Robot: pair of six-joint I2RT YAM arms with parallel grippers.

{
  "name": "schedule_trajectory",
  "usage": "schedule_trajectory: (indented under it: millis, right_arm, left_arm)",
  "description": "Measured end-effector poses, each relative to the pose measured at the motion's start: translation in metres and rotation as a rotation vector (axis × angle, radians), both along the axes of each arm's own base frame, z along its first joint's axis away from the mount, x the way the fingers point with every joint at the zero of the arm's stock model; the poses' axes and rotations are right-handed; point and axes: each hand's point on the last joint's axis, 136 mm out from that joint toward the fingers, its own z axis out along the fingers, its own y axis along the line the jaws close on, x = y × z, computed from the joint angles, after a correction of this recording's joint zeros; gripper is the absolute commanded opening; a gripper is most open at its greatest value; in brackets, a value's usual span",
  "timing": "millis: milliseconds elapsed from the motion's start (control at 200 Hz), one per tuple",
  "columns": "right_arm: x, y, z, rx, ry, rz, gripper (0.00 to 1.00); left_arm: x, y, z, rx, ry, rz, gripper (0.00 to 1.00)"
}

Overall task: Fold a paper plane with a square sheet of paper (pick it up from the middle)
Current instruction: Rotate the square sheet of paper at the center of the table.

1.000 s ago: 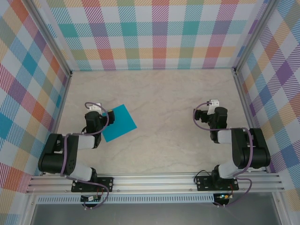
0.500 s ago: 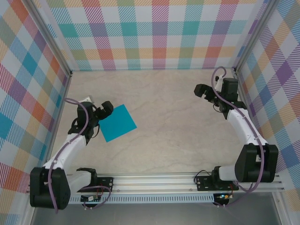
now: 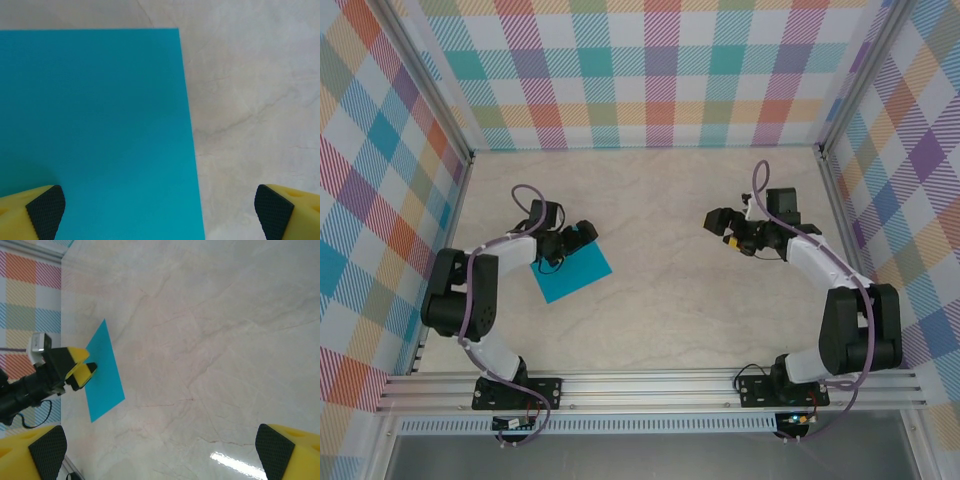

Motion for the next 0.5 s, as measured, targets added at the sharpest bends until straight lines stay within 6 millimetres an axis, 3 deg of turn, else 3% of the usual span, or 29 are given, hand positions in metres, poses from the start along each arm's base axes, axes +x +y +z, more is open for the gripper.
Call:
schedule_trajectory:
  millis: [225, 365, 500]
  right_arm:
    - [-0.009, 0.001, -0.021, -0.01, 0.071, 0.015, 1.0]
    - [-0.015, -0.002, -0.032, -0.038, 0.107, 0.02, 0.97]
    - [-0.024, 0.0, -0.039, -0.035, 0.133, 0.034, 0.9]
  left_arm:
    - [0.004, -0.024, 0.002, 0.0, -0.023, -0.07, 1.0]
    - [0.0, -0.067, 0.003, -0.014, -0.067, -0.162, 1.0]
    - [-0.019, -0.113, 0.007, -0.06, -0.072, -0.228, 1.0]
